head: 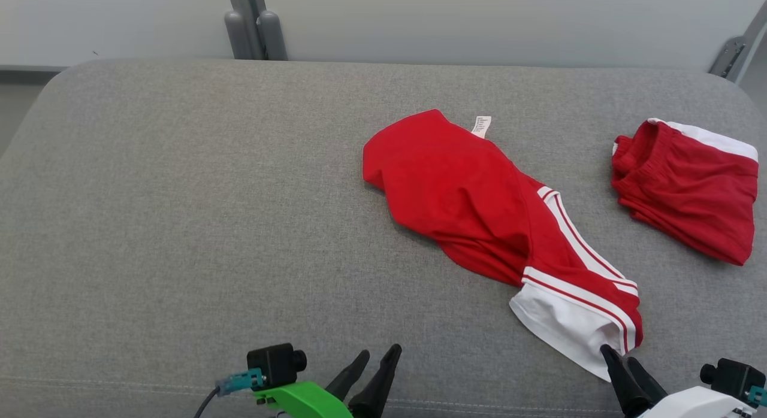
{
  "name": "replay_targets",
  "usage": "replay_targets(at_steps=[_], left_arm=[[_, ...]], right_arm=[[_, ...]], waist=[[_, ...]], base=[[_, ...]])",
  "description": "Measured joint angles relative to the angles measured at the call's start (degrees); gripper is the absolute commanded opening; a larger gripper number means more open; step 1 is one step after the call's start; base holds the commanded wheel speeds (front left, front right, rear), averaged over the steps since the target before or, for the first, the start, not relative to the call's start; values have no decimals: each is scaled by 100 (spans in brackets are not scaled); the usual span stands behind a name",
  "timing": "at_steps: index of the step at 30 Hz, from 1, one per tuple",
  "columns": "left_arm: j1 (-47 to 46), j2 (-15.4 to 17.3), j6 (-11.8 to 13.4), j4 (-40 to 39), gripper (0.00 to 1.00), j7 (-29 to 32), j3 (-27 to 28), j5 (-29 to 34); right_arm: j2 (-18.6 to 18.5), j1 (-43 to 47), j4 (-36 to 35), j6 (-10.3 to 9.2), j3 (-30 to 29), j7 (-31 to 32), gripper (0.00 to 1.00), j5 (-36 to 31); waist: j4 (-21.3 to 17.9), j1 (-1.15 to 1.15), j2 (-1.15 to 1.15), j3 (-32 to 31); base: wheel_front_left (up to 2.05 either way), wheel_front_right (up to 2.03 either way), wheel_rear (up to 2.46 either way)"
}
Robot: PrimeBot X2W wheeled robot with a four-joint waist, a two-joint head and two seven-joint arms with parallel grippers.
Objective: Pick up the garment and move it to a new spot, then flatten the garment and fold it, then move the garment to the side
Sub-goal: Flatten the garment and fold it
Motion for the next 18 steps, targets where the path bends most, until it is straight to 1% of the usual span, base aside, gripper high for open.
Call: replay_targets(at_steps=[12, 18], left_arm=[[-36, 2, 16, -12, 100, 26, 2, 19], [-43, 2, 33, -15, 100, 26, 3, 31]], right_arm=[[210, -260, 357, 93, 5, 51, 100, 164], [267, -397, 464, 101, -19, 47, 100, 223]], waist=[[132, 0, 0, 75], [151, 0, 0, 105]], base=[[0, 0, 0], [0, 0, 0]])
